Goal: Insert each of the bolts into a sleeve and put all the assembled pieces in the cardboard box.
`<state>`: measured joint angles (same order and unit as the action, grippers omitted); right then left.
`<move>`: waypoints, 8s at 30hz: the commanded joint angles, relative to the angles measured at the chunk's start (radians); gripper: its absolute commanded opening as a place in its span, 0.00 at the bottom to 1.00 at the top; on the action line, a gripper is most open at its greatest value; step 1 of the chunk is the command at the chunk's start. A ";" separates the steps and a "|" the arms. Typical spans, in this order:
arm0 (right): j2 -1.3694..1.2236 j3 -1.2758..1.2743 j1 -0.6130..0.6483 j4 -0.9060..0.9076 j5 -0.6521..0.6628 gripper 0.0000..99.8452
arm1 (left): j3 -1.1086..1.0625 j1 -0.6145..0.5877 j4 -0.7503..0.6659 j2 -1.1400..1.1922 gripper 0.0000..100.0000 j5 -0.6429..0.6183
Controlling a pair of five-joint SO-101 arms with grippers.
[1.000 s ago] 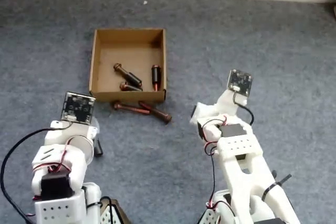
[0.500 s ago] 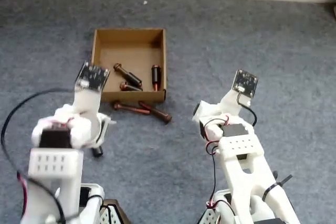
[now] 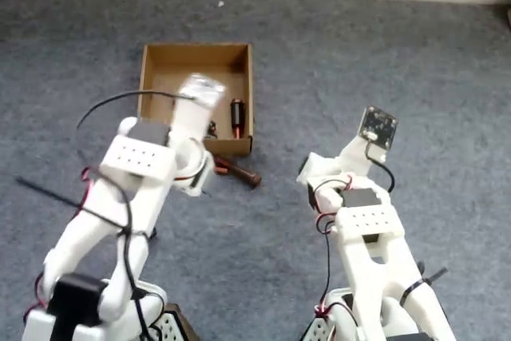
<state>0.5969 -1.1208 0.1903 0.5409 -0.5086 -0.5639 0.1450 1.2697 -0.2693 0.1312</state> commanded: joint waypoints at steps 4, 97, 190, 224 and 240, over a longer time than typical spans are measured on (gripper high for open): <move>0.047 0.016 -0.059 -0.022 -0.014 0.00 | 0.165 0.101 -0.118 0.180 0.26 0.407; 0.799 -0.478 0.550 -0.427 0.512 0.00 | -0.016 0.140 -0.187 -0.750 0.01 -0.548; 0.803 -0.243 0.570 -0.346 0.595 0.00 | -0.582 0.217 -0.443 -1.257 0.08 -0.253; 0.383 -0.022 0.449 -0.360 0.586 0.00 | -0.404 -0.246 -0.043 -1.260 0.22 -0.330; -0.479 0.499 0.421 -0.782 0.592 0.01 | -0.900 -0.680 -0.477 -1.260 0.22 -0.457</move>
<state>0.2010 -0.7695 0.6352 -0.1956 0.0790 -1.4185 -0.4703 0.9214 -1.5198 -0.2816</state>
